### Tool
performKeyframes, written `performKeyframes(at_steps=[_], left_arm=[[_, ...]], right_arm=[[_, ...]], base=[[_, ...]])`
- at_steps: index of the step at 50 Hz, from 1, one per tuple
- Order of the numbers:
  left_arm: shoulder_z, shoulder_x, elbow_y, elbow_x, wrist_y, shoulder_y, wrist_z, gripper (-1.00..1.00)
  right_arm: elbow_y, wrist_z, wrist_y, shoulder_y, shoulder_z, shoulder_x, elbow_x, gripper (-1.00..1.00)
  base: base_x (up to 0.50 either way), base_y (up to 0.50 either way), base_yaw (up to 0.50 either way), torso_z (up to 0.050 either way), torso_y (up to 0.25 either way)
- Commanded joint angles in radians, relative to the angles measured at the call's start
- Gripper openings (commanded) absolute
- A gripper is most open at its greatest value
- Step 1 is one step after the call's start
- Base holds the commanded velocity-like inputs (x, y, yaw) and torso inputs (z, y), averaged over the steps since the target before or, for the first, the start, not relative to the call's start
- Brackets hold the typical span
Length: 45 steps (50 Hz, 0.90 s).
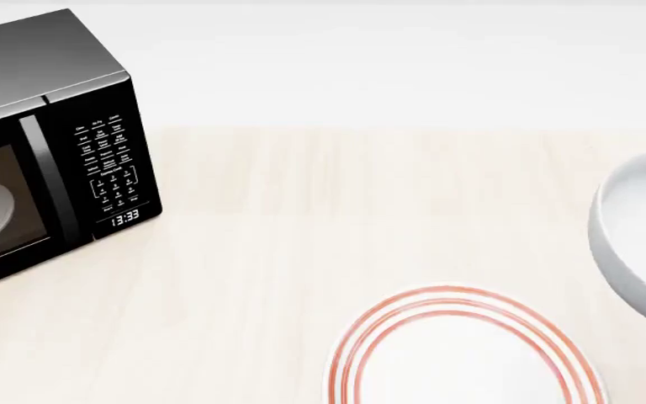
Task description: Put the white bowl to the right of the plate.
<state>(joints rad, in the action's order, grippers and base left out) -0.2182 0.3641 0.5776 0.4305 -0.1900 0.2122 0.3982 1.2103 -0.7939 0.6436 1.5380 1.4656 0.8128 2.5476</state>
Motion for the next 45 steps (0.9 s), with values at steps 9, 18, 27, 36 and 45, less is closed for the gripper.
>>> performKeyframes(at_steps=[9, 18, 27, 36, 45], left_arm=[[0.015, 0.002, -0.010, -0.011, 0.000, -0.007, 0.007, 1.00], [0.014, 0.004, -0.011, -0.009, 0.001, -0.006, 0.009, 1.00], [0.017, 0.006, -0.012, -0.010, 0.000, -0.008, 0.012, 1.00], [0.019, 0.007, -0.011, -0.012, 0.002, -0.005, 0.015, 1.00], [0.022, 0.009, -0.009, -0.013, 0.001, -0.004, 0.018, 1.00]], right_arm=[[0.050, 0.047, -0.013, -0.032, -0.025, 0.050, 0.035, -1.00], [-0.035, 0.032, -0.060, -0.075, -0.053, 0.122, 0.060, -1.00], [-0.036, 0.038, -0.082, -0.116, -0.057, 0.141, 0.063, -1.00], [0.044, 0.073, -0.050, -0.139, -0.048, 0.109, 0.061, -1.00], [0.095, 0.097, -0.036, -0.160, -0.028, 0.081, 0.069, -1.00]], base=[[0.00, 0.00, 0.00, 0.000, 0.000], [0.00, 0.00, 0.00, 0.000, 0.000], [0.00, 0.00, 0.00, 0.000, 0.001], [0.00, 0.00, 0.00, 0.000, 0.000], [0.00, 0.00, 0.00, 0.000, 0.001]])
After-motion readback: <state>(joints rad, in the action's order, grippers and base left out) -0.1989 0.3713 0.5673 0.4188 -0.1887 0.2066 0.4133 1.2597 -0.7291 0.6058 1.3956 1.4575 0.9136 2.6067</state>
